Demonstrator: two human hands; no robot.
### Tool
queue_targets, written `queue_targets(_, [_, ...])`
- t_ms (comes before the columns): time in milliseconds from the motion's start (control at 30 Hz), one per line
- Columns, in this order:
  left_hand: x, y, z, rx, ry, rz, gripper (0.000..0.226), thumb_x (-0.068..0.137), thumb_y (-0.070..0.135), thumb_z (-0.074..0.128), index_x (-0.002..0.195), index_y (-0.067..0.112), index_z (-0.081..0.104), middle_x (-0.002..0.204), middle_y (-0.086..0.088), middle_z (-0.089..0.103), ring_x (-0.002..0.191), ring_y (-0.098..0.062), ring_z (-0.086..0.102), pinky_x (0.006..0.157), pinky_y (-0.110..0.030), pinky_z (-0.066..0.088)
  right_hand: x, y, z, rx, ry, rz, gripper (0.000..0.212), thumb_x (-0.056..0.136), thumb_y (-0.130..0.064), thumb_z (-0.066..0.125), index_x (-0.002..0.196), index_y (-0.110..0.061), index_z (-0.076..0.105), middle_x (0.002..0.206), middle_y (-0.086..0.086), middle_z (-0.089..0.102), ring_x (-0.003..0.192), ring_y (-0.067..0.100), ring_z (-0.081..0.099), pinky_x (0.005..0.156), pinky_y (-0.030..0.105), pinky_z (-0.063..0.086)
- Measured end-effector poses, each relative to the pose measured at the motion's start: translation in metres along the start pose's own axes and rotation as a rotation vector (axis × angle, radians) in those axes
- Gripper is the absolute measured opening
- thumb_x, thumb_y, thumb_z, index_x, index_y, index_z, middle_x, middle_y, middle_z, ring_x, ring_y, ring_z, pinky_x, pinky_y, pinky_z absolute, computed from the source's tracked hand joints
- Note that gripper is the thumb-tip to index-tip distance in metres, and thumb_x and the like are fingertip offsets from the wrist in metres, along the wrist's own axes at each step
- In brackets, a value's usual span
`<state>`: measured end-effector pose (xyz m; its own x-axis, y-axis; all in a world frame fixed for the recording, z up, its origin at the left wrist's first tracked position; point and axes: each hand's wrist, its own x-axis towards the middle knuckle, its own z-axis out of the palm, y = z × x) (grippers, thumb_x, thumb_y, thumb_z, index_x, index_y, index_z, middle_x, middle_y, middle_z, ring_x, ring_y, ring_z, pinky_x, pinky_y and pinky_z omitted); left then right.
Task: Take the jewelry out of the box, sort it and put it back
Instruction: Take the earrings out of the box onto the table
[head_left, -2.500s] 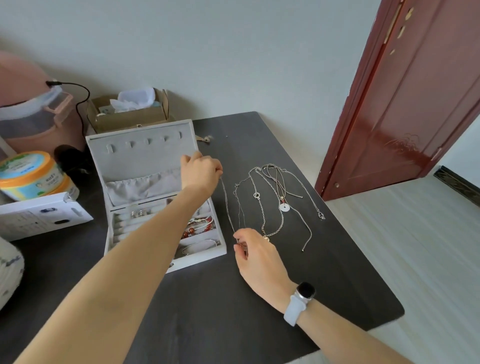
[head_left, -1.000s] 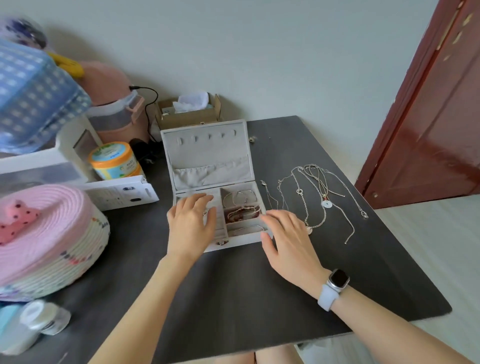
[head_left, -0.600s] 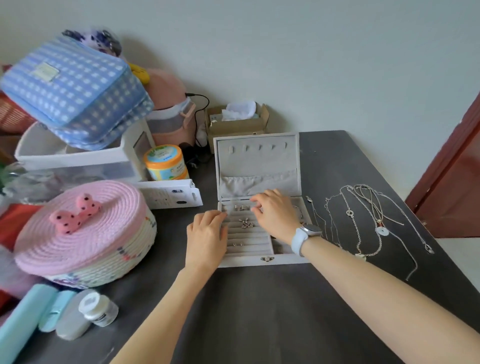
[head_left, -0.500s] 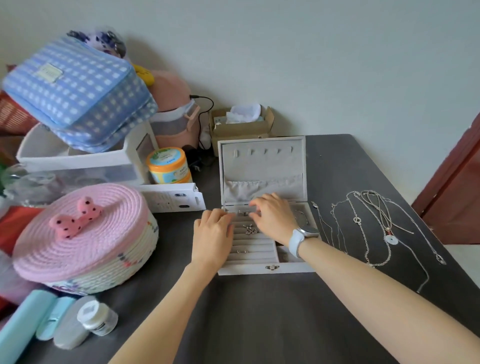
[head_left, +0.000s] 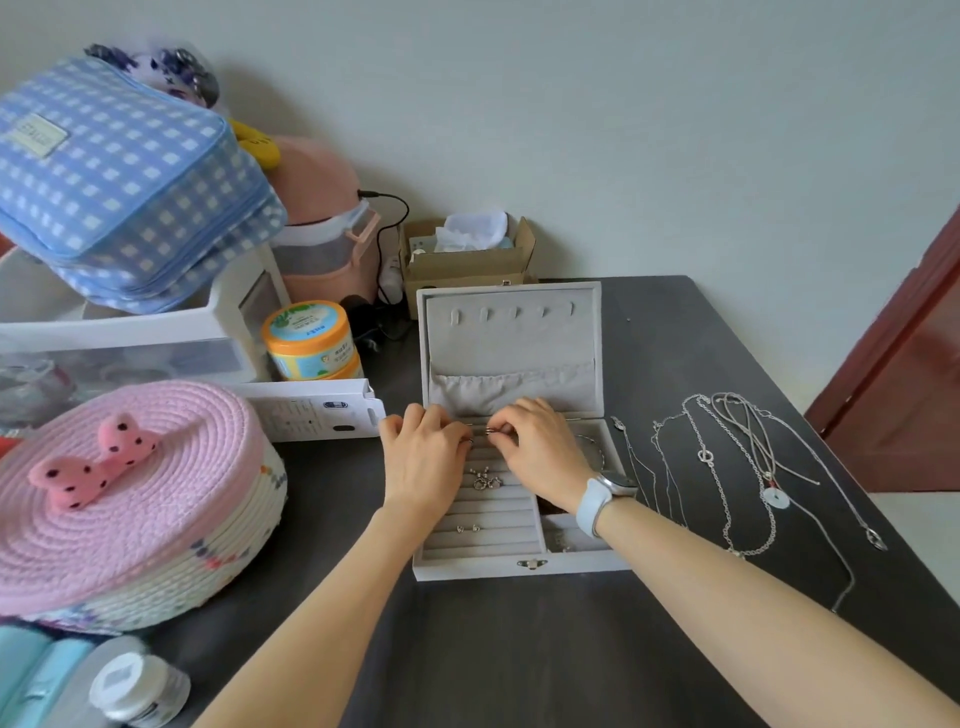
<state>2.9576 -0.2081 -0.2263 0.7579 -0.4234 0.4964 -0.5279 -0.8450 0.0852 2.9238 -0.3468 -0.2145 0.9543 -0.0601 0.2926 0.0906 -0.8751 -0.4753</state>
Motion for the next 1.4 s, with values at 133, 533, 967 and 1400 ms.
queue_targets(133, [-0.004, 0.001, -0.004, -0.017, 0.005, -0.030, 0.017, 0.060, 0.010, 0.084, 0.070, 0.016, 0.072, 0.072, -0.003, 0.066, 0.071, -0.030, 0.059, 0.068, -0.045, 0.044, -0.011, -0.001, -0.013, 0.094, 0.053, 0.015, 0.012, 0.087, -0.016, 0.057, 0.092, -0.008, 0.064, 0.094, 0.006, 0.061, 0.094, 0.020, 0.050, 0.085, 0.028, 0.039])
queue_targets(533, [-0.095, 0.013, -0.073, -0.633, 0.039, -0.341, 0.014, 0.085, 0.014, 0.064, 0.097, 0.015, 0.070, 0.087, 0.013, 0.063, 0.095, -0.015, 0.057, 0.090, -0.047, 0.045, -0.106, -0.037, -0.025, 0.402, 0.253, 0.097, 0.008, 0.081, -0.008, 0.065, 0.089, -0.010, 0.067, 0.080, -0.006, 0.060, 0.076, -0.001, 0.055, 0.070, 0.005, 0.039])
queue_targets(967, [-0.150, 0.001, -0.061, -0.550, -0.109, -0.451, 0.012, 0.084, 0.022, 0.065, 0.094, 0.023, 0.073, 0.092, 0.010, 0.069, 0.096, -0.008, 0.044, 0.091, -0.038, 0.040, -0.149, -0.071, 0.030, 0.315, 0.068, 0.206, 0.011, 0.084, -0.018, 0.063, 0.092, -0.013, 0.065, 0.082, -0.003, 0.067, 0.074, 0.014, 0.055, 0.077, 0.030, 0.045])
queue_targets(1400, [-0.144, 0.000, -0.056, -0.466, -0.090, -0.486, 0.018, 0.088, 0.025, 0.059, 0.102, 0.025, 0.070, 0.104, 0.004, 0.064, 0.104, -0.017, 0.048, 0.088, -0.031, 0.033, -0.141, -0.076, 0.044, 0.132, 0.213, 0.135, 0.017, 0.086, -0.024, 0.057, 0.085, -0.010, 0.065, 0.080, 0.008, 0.062, 0.079, 0.027, 0.057, 0.069, 0.039, 0.049])
